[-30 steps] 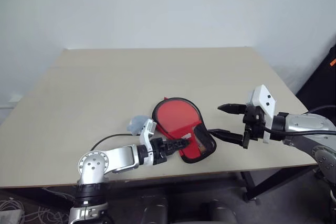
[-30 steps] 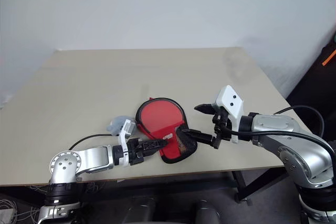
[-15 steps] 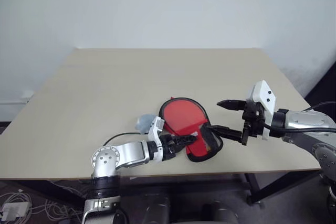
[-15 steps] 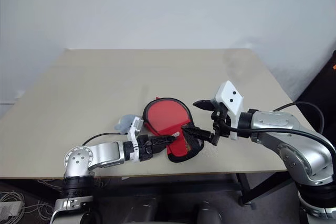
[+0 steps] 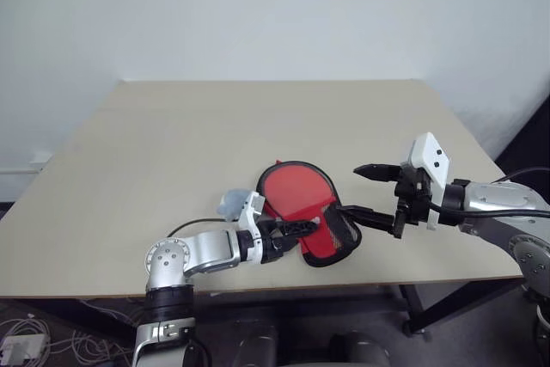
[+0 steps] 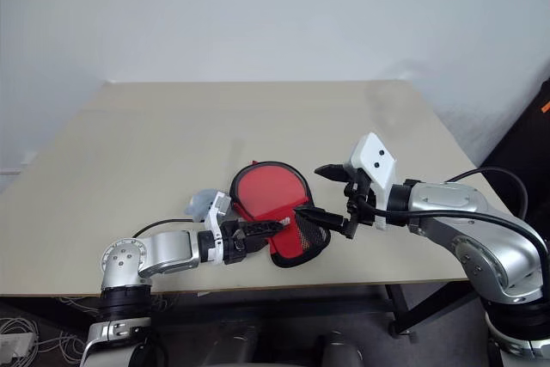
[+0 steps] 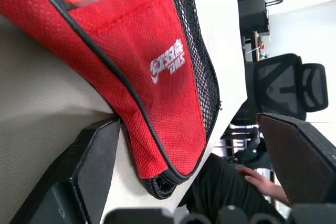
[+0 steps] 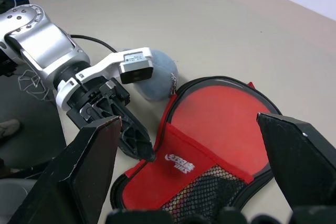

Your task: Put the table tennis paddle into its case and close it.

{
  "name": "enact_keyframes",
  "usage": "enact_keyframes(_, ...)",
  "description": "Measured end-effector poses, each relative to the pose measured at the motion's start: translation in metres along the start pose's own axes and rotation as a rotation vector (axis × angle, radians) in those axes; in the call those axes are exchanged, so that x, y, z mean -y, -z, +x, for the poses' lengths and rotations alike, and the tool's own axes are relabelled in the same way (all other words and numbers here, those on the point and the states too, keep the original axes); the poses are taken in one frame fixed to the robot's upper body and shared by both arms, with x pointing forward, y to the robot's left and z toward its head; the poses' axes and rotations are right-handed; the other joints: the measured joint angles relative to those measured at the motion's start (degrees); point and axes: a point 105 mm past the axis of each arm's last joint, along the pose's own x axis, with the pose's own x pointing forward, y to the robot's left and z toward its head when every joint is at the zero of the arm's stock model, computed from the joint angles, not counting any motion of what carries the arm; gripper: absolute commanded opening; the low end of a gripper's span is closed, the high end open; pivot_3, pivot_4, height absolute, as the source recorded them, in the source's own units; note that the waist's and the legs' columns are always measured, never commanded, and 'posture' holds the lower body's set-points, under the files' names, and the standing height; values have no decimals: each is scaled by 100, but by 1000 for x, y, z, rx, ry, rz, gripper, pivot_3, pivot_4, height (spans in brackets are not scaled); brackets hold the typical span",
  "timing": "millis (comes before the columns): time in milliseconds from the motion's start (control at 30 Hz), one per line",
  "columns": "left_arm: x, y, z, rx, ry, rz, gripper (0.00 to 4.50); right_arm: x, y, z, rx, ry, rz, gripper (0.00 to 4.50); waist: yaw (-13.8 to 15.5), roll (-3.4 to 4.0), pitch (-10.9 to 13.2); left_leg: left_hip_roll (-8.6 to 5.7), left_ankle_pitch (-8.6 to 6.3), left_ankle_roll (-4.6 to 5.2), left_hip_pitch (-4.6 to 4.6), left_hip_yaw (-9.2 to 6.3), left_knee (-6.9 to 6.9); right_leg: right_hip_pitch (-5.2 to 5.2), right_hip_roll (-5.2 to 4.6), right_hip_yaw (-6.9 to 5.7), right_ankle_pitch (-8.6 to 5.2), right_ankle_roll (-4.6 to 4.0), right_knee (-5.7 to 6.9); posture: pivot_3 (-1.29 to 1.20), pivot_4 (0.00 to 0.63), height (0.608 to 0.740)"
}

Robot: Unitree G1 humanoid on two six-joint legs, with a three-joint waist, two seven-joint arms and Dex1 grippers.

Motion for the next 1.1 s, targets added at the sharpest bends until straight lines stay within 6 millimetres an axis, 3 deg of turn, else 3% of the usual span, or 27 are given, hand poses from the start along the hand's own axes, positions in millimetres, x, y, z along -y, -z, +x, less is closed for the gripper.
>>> enact_keyframes(333, 4, 1, 10, -4, -18, -11, 4484, -1, -1, 3, 6, -5, 1, 4500, -15, 3, -3, -5, -1, 1, -31, 13, -30, 17, -5, 35, 0, 0, -6, 0, 0, 715)
enact_keyframes(433, 4, 1, 13, -17, -37, 0, 4484, -1, 0, 3, 4, -1, 4, 4500, -8, -35, -23, -29, 0, 0, -17, 111, -154, 16, 19, 212, -1, -1, 60, 0, 0, 715)
enact_keyframes(500, 4, 1, 15, -28, -50, 7, 4115, -1, 0, 3, 2, -1, 4, 4500, -6, -74, -23, -38, 1, -9, 69, 230, -219, -42, -1, 329, -45, -16, 114, 0, 0, 715)
enact_keyframes(567, -1, 1, 14, -32, -85, 9, 3589, -1, -1, 3, 2, -1, 5, 4500, -1, -50, -10, -59, -27, -96, 72, 143, -165, -38, -22, 298, -47, -19, 74, 0, 0, 715)
enact_keyframes(633, -7, 0, 11, -40, -121, 12, 2877, -1, 0, 3, 1, -1, 7, 4500, -37, 22, -10, -74, -36, -107, 69, -59, -71, 55, -10, 114, -45, -16, 1, 0, 0, 715)
enact_keyframes(667, -12, 0, 10, -47, -144, 8, 2417, -1, 0, 3, 2, -2, 8, 4500, -64, 119, -41, -67, -44, -93, 17, -217, -63, 152, 39, -49, -15, 34, -138, 0, 0, 715)
enact_keyframes(700, -13, -1, 10, -50, -157, 11, 2119, -2, -1, 3, 5, -4, 5, 4500, -65, 156, -68, -61, -45, -86, -27, -275, -97, 187, 80, -81, -13, 75, -157, 0, 0, 715)
enact_keyframes(733, -15, -2, 10, -63, -176, 16, 1816, -3, -2, 3, 5, -7, 5, 4500, -32, 65, -96, -115, -44, -85, -15, -254, -150, 209, 94, 82, -129, 149, 156, 0, 0, 715)
enact_keyframes(767, -16, -2, 11, -68, -179, 10, 1442, -3, -2, 3, 7, -8, 2, 4500, -16, 32, -108, -163, -44, -85, -14, -249, -176, 263, 112, 195, -347, 56, 221, 0, 0, 715)
enact_keyframes(800, -17, 0, 13, -74, -179, -3, 1117, -4, -4, 4, 13, -11, -2, 4500, -3, -25, -90, -242, -41, -87, 71, -258, -220, 220, 89, 326, -407, 65, 219, 0, 0, 715)
enact_keyframes(833, -19, 0, 13, -77, -186, -12, 708, -4, -5, 4, 15, -13, -1, 4500, 50, -41, -80, -270, -34, -100, 88, -271, -235, 227, 75, 332, -412, 51, 203, 0, 0, 715)
enact_keyframes(900, -22, -1, 13, -84, -197, -19, 23, -4, -4, 4, 12, -8, 2, 4500, 57, -28, -74, -240, 41, -216, 84, -283, -202, 231, 80, 314, -412, 22, 209, 0, 0, 715)
enact_keyframes(1100, -22, -3, 11, -100, -200, -2, 23, -5, -6, 6, 22, -14, 12, 4500, 53, -16, -58, -220, 43, -176, 84, -320, -105, 264, 63, 234, -386, 65, 188, 0, 0, 715)
